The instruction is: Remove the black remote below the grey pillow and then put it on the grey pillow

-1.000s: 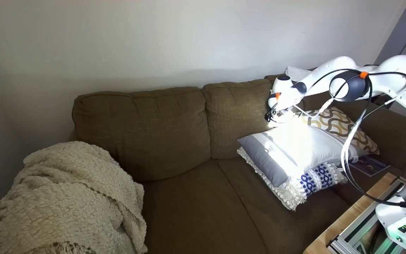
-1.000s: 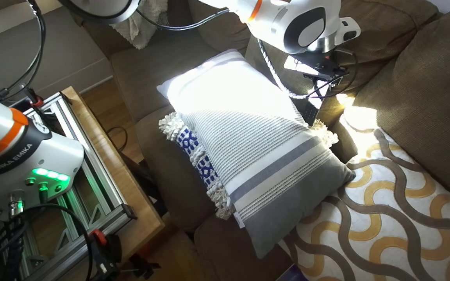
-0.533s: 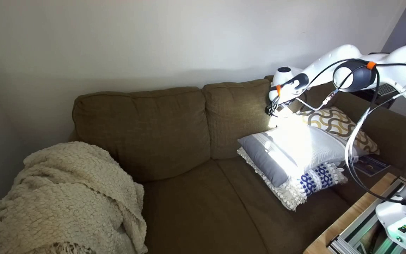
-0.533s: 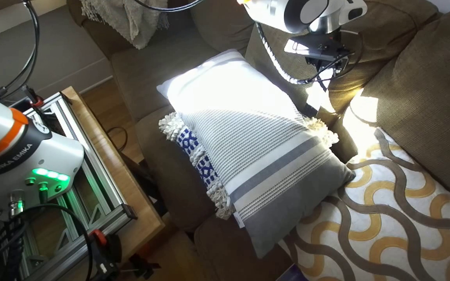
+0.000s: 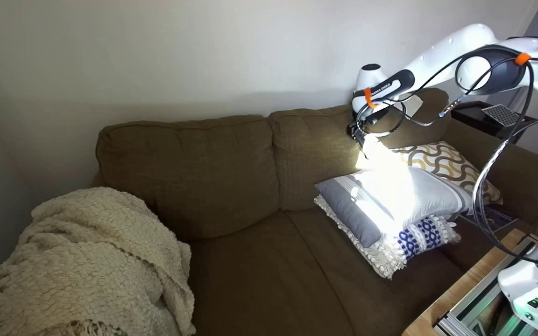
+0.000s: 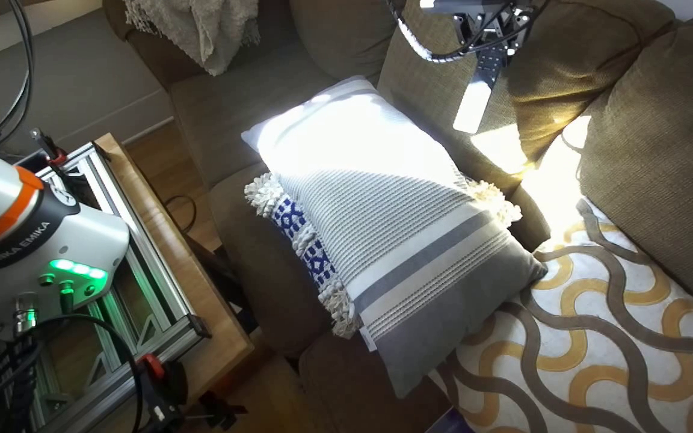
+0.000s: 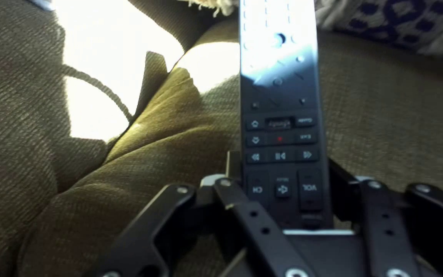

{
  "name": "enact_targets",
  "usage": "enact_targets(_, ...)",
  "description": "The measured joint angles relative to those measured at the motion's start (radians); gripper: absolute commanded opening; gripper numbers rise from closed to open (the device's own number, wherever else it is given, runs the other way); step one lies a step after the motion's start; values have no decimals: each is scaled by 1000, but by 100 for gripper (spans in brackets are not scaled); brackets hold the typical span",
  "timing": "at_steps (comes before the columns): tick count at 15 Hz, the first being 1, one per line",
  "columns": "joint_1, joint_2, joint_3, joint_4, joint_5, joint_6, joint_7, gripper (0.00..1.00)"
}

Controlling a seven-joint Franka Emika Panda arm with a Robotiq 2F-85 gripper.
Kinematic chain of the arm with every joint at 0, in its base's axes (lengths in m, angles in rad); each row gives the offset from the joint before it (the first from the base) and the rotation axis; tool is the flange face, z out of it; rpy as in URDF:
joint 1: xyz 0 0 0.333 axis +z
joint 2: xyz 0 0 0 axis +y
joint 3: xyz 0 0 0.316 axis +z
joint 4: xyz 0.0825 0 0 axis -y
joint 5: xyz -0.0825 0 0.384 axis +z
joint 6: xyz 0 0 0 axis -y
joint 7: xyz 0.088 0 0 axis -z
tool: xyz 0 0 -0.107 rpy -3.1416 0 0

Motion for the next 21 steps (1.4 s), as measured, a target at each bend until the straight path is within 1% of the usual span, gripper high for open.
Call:
enact_targets(3,-5,-76,75,-46,35,-149,-6,23)
enact_targets(6,-15,-127,139,-86,110,-291,-27,23)
enact_targets(8,-18,-150,162,-111,161,-379,-24,23)
enact_targets(10,-18,-164,166,-139,193,-442,7,23)
enact_targets(13,-23,-173,166,-192,235,-488,51,23)
enact_targets(16,-29,-177,163,-255,266,-490,82,23)
enact_targets(21,-28,-182,147,-339,266,-482,142,23)
